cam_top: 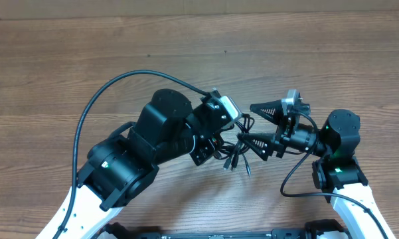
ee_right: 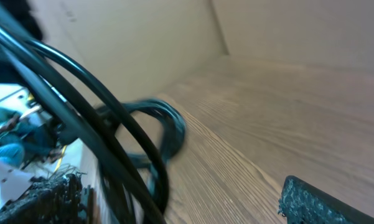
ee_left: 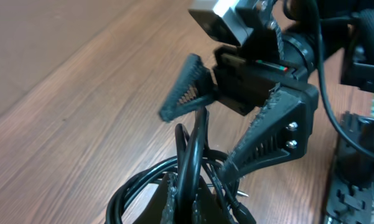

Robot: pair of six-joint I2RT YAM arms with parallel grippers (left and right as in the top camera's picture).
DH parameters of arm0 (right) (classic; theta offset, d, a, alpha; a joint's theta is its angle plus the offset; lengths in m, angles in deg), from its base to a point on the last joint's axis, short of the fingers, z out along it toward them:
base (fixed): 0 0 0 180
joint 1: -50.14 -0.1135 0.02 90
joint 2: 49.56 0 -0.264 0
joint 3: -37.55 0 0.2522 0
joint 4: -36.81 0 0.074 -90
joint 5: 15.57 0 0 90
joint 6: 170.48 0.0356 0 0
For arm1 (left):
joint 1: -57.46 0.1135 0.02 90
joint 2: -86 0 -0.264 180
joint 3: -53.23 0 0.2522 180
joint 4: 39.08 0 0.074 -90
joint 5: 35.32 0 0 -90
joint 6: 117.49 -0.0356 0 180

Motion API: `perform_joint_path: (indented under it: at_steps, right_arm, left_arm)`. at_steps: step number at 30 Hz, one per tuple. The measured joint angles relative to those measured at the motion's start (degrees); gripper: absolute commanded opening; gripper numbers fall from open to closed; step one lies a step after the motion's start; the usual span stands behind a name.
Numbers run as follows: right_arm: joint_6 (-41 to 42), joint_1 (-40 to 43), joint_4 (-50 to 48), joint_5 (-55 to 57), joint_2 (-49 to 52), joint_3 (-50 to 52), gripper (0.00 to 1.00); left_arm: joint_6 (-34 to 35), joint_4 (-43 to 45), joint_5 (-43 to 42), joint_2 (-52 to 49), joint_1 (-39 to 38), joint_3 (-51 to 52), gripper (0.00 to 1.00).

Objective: Untangle cables

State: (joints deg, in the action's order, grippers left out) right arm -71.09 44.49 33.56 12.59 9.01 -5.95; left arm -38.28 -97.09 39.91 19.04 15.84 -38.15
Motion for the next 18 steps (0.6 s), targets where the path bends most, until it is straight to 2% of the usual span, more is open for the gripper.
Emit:
perform_joint_path:
  at_steps: [2, 4, 5, 6, 7, 8, 9, 16, 17, 18]
  right_arm:
    - [-0.17, 0.00, -2.43, -1.66, 0.00, 0.02, 0.94]
    - [-0.26, 0.00, -4.22, -3.26, 0.00, 0.02, 0.80]
    - [-0.28, 0.00, -4.70, -3.63, 0.00, 0.02, 0.54]
    - [-0.48, 0.00, -4.92, -3.96, 0.00, 0.02, 0.46]
    - [-0.72, 0.00, -5.09, -4.07, 0.00, 0.02, 0.24]
    - [-0.61, 0.00, -5.29, -4.22, 0.00, 0.02, 0.11]
    - [-0.59, 0.00, -5.29, -4.37, 0.00, 0.02, 0.04]
    - [-0.66, 0.00, -5.27, -5.27, 0.00, 0.02, 0.04]
    - [-0.66, 0.00, -5.20, -5.27, 0.00, 0.02, 0.04]
    - [-0.66, 0.00, -5.11, -5.27, 0.00, 0.02, 0.04]
  left_arm:
    - [-0.37, 0.02, -1.90, -0.48, 0.00, 0.00, 0.04]
    - [-0.59, 0.07, -4.20, -1.53, 0.00, 0.00, 0.04]
    - [-0.66, 0.09, -4.74, -1.90, 0.00, 0.00, 0.04]
    - [-0.81, 0.09, -5.11, -2.25, 0.00, 0.00, 0.04]
    - [-0.83, 0.09, -5.40, -2.51, 0.00, 0.00, 0.04]
    - [-0.85, 0.07, -5.68, -2.78, 0.00, 0.00, 0.04]
    - [-0.85, 0.11, -5.90, -2.97, 0.00, 0.00, 0.04]
    - [-0.81, 0.52, -5.40, -3.10, 0.04, 0.00, 0.05]
    - [-0.81, 0.50, -4.96, -3.10, 0.04, 0.00, 0.19]
    - [-0.79, 0.50, -4.55, -3.10, 0.04, 0.00, 0.59]
